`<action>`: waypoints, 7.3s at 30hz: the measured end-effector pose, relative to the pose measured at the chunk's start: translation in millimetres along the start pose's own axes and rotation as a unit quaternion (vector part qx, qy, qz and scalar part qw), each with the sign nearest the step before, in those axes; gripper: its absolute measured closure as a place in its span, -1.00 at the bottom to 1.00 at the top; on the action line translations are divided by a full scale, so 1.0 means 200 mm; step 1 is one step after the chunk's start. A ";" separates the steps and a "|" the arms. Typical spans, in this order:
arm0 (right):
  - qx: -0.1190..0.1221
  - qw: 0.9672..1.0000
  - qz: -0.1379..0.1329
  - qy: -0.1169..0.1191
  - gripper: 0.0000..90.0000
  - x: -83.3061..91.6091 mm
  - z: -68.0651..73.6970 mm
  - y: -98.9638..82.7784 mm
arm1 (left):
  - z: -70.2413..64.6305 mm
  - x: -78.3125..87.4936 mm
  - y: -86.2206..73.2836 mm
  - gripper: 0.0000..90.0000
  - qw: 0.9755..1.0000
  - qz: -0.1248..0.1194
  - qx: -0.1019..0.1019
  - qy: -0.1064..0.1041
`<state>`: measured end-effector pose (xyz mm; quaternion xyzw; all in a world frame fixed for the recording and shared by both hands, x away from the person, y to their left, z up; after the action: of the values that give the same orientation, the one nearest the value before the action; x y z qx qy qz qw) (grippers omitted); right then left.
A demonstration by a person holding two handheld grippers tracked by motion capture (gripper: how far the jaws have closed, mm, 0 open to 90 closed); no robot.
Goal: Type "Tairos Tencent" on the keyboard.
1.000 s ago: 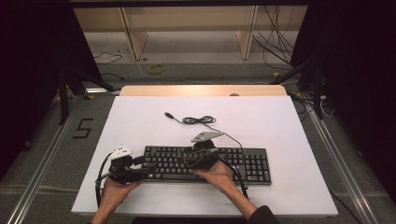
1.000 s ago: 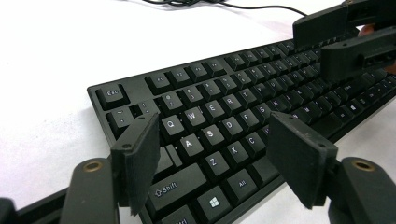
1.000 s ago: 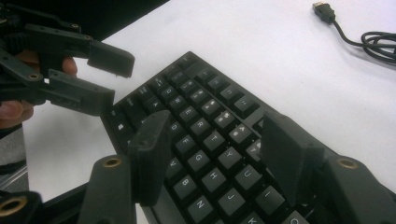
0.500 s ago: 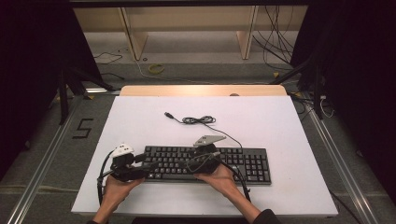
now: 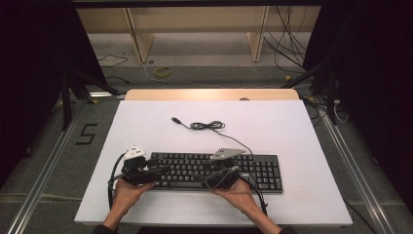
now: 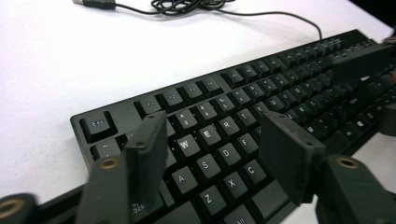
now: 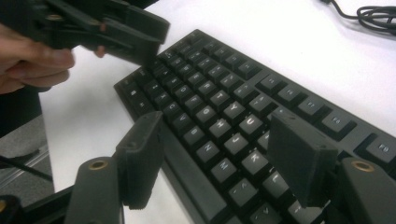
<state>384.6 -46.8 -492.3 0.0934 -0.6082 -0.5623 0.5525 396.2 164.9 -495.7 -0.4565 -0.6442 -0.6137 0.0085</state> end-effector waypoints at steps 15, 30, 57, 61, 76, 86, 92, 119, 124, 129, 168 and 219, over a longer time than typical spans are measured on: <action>0.001 1.000 -0.007 0.002 -0.23 0.07 0.01 -0.06 | -0.02 -0.10 0.01 0.76 0.999 0.031 -0.023 -0.005; 0.006 1.000 -0.009 0.001 -0.24 0.11 0.02 -0.09 | -0.03 -0.18 0.01 0.98 0.998 0.056 -0.035 -0.003; 0.008 1.000 -0.009 0.004 -0.25 0.11 0.03 -0.10 | -0.01 -0.18 0.00 0.92 0.998 0.059 -0.021 0.009; 0.007 1.000 -0.008 0.003 -0.25 0.10 0.02 -0.10 | -0.02 -0.16 0.01 0.78 0.999 0.050 -0.020 0.002; 0.008 1.000 -0.008 0.004 -0.25 0.08 0.03 -0.09 | -0.04 -0.08 0.01 0.24 0.999 0.038 -0.011 -0.014; 0.006 1.000 -0.006 0.008 -0.24 0.04 0.03 -0.07 | -0.05 -0.04 0.01 0.03 0.999 0.027 -0.005 -0.021; 0.006 1.000 -0.004 0.010 -0.20 0.02 0.03 -0.05 | -0.06 -0.02 0.00 -0.07 1.000 0.018 -0.001 -0.026; 0.012 1.000 0.015 0.017 0.44 -0.07 0.04 -0.02 | -0.08 0.07 -0.03 -0.30 0.999 -0.019 0.002 -0.033; 0.015 1.000 0.020 0.015 0.63 -0.09 0.04 -0.02 | -0.08 0.08 -0.03 -0.30 0.999 -0.024 0.002 -0.032; 0.017 0.999 0.029 0.012 0.80 -0.11 0.04 -0.02 | -0.09 0.10 -0.04 -0.31 0.999 -0.032 0.003 -0.033; 0.024 0.998 0.060 -0.020 1.00 -0.19 0.01 -0.05 | -0.08 0.12 -0.06 -0.40 0.998 -0.043 0.003 -0.036; 0.013 1.000 0.027 -0.003 0.66 -0.11 0.02 -0.01 | -0.06 0.12 -0.05 -0.40 0.999 -0.042 0.001 -0.030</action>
<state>388.3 -28.5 -505.4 0.0821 -0.6196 -0.5394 0.5643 369.3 169.9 -487.4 -0.4471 -0.6634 -0.5990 -0.0358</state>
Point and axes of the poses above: each handheld gripper's, and its own axes: x roughly backward along the jaws, y roughly out of its top, z roughly to its left, the point moved 6 cm from there along -x, roughly forward along the jaws
